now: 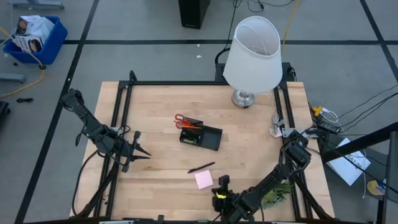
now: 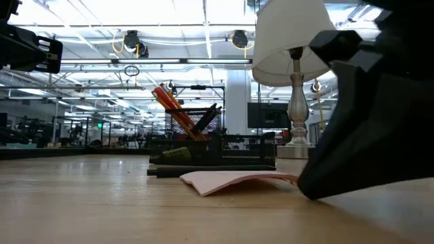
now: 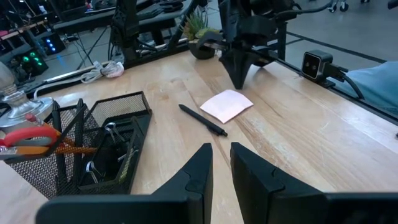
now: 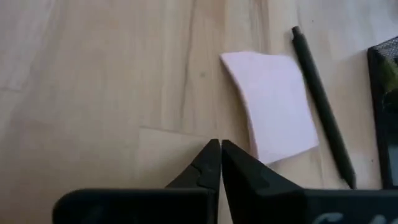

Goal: Pick and place office supplies into organizer
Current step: Put the pink sticky notes into the black desk organizer

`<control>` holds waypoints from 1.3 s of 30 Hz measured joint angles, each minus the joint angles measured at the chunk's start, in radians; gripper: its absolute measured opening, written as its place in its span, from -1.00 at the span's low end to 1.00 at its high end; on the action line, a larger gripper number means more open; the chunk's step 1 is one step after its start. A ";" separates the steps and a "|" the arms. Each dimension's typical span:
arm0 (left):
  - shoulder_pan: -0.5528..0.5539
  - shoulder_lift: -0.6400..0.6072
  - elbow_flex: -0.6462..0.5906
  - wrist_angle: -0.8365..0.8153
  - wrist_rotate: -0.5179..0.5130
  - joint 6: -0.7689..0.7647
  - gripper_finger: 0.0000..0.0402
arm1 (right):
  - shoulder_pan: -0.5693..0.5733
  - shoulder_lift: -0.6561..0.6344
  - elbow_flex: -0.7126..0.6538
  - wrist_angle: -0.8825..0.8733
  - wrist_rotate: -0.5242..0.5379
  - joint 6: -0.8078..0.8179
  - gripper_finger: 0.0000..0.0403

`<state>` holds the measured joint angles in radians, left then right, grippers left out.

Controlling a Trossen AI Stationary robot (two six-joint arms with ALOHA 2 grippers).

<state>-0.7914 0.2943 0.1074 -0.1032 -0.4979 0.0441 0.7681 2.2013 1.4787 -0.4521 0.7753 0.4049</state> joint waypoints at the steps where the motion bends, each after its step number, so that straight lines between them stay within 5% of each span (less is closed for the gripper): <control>1: 0.000 0.000 0.000 0.000 0.000 0.000 -0.69 | -0.004 0.000 0.005 0.003 -0.022 0.000 -0.94; 16: 0.000 0.000 0.000 0.000 0.000 0.000 -0.69 | -0.049 0.022 0.118 -0.107 -0.025 -0.138 -0.12; 22: 0.000 0.000 0.000 0.001 0.000 0.000 -0.69 | -0.069 0.050 0.120 -0.117 -0.013 -0.158 -0.03; 31: 0.000 0.000 0.000 0.001 0.000 0.000 -0.69 | -0.103 0.077 0.122 -0.146 -0.023 -0.280 -0.31; 39: 0.000 0.000 0.000 0.001 0.000 0.000 -0.69 | -0.129 0.079 0.120 -0.161 -0.045 -0.272 -0.94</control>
<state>-0.7915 0.2939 0.1074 -0.1023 -0.4979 0.0441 0.6392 2.2807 1.5990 -0.6130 0.7305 0.1334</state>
